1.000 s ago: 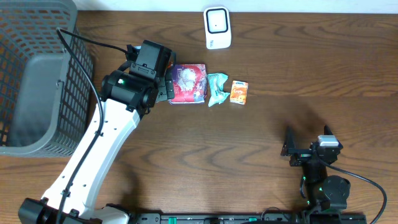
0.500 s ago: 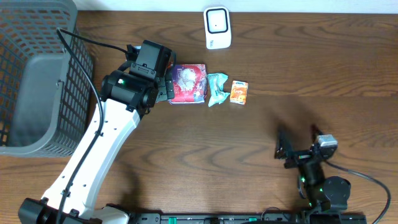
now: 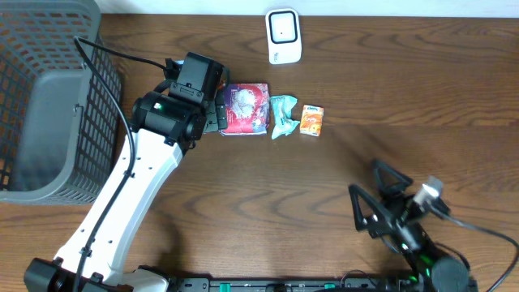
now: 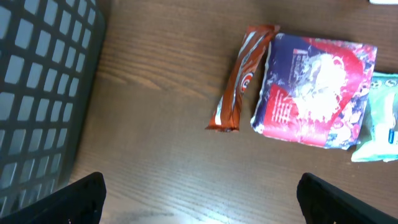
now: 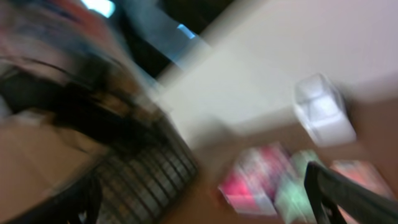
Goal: Scan the item barcode
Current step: 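Reach the right gripper toward the orange Kleenex tissue packet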
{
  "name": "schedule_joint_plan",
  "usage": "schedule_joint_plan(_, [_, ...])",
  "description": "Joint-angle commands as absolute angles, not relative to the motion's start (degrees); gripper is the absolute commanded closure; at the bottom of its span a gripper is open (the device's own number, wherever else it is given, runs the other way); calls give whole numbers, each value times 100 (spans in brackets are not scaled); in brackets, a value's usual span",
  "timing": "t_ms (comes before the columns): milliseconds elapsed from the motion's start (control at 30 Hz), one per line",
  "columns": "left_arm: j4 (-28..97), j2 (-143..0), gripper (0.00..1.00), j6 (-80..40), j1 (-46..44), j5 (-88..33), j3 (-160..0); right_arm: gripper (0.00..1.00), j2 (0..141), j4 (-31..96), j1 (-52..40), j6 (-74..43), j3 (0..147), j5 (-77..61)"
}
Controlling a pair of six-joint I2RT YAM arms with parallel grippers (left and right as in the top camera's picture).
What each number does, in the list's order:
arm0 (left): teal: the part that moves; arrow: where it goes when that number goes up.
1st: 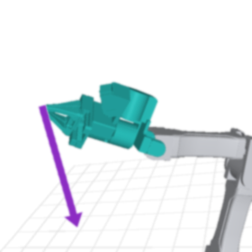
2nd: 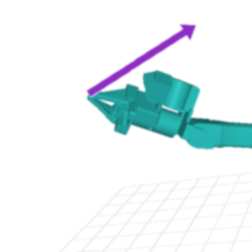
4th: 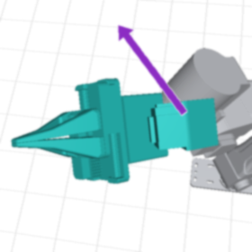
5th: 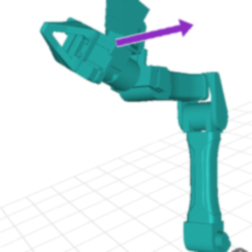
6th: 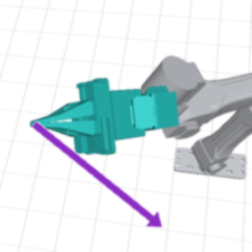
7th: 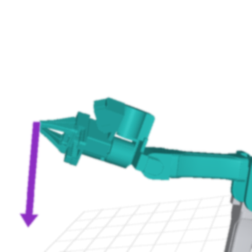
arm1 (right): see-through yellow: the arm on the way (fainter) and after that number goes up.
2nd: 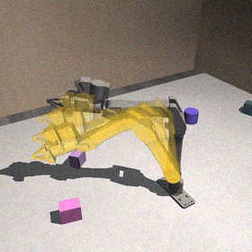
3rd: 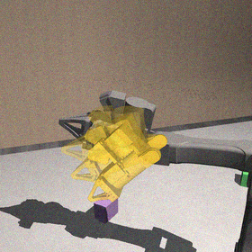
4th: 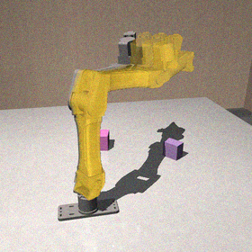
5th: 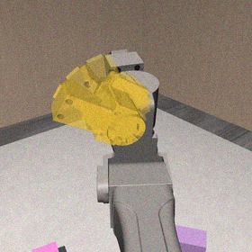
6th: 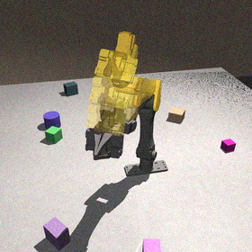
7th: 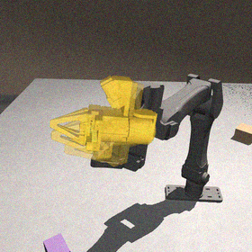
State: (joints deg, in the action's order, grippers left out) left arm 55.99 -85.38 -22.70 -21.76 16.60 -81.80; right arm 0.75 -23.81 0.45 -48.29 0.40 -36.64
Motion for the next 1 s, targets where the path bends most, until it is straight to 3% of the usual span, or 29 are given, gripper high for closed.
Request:
schedule_joint_plan(0, [5614, -8541, 2, -2283, -2156, 1673, -8250, 1, 49, -3332, 27, -5225, 60, -3743])
schedule_joint_plan(133, [5614, -8541, 2, -2283, -2156, 1675, -8250, 1, 110, -3413, 30, -4672, 550, -3323])
schedule_joint_plan(300, [5614, -8541, 2, -2283, -2156, 1675, -8250, 1, 832, -1461, 30, -2875, 1949, -3452])
schedule_joint_plan(500, [5614, -8541, 2, -2283, -2156, 1673, -8250, 1, 2731, 1020, 27, -799, 3981, -3822])
schedule_joint_plan(800, [5614, -8541, 2, -2283, -2156, 1675, -8250, 1, 6095, 4869, -292, 674, 7100, -3299])
schedule_joint_plan(967, [5614, -8541, 2, -2283, -2156, 1673, -8250, 1, 7703, 6267, -895, 755, 8506, -2718])
